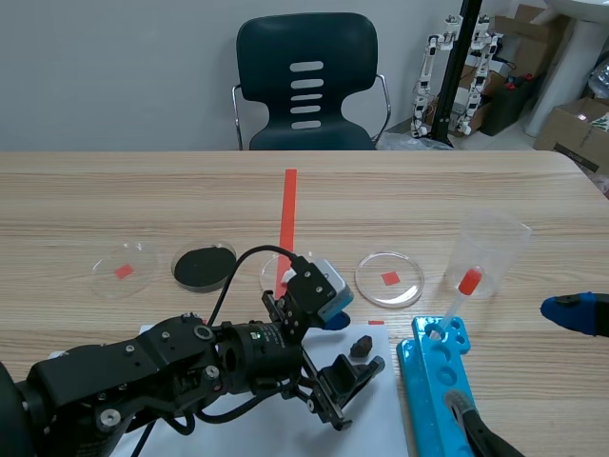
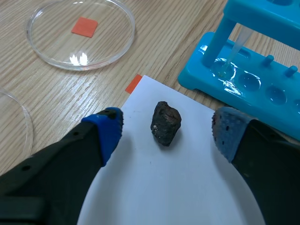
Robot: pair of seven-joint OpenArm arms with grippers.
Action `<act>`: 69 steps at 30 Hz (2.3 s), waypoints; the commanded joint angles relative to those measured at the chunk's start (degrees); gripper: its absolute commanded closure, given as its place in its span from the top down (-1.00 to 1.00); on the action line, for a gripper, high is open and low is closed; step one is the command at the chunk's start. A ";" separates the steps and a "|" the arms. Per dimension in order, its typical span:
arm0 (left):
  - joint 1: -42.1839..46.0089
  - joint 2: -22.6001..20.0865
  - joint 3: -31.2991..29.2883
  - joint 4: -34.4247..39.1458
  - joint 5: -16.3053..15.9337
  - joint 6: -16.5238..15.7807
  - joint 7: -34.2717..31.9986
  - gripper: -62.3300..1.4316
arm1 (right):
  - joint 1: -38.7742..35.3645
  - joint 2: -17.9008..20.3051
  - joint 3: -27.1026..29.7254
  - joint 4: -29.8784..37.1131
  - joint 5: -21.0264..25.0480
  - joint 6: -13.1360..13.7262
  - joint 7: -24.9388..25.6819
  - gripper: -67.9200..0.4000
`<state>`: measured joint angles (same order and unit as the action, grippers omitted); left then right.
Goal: Put the right mineral back
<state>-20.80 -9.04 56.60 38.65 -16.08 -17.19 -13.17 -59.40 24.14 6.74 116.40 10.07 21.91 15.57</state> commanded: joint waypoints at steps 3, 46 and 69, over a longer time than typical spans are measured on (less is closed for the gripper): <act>-0.48 0.39 -0.31 1.38 -0.37 -0.13 -1.27 0.72 | 0.50 0.02 0.37 0.26 0.63 0.07 0.66 0.90; 5.44 -29.05 -11.41 16.96 -12.48 -2.03 -8.48 0.79 | 0.50 0.02 0.37 0.26 0.63 0.07 0.66 0.90; 5.42 -29.05 -11.41 16.96 -12.48 -2.03 -8.50 0.79 | 0.50 0.02 0.37 0.26 0.63 0.07 0.66 0.90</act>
<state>-14.92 -38.26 45.67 55.00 -28.12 -19.14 -20.67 -59.40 24.14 6.74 116.40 10.04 21.91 15.57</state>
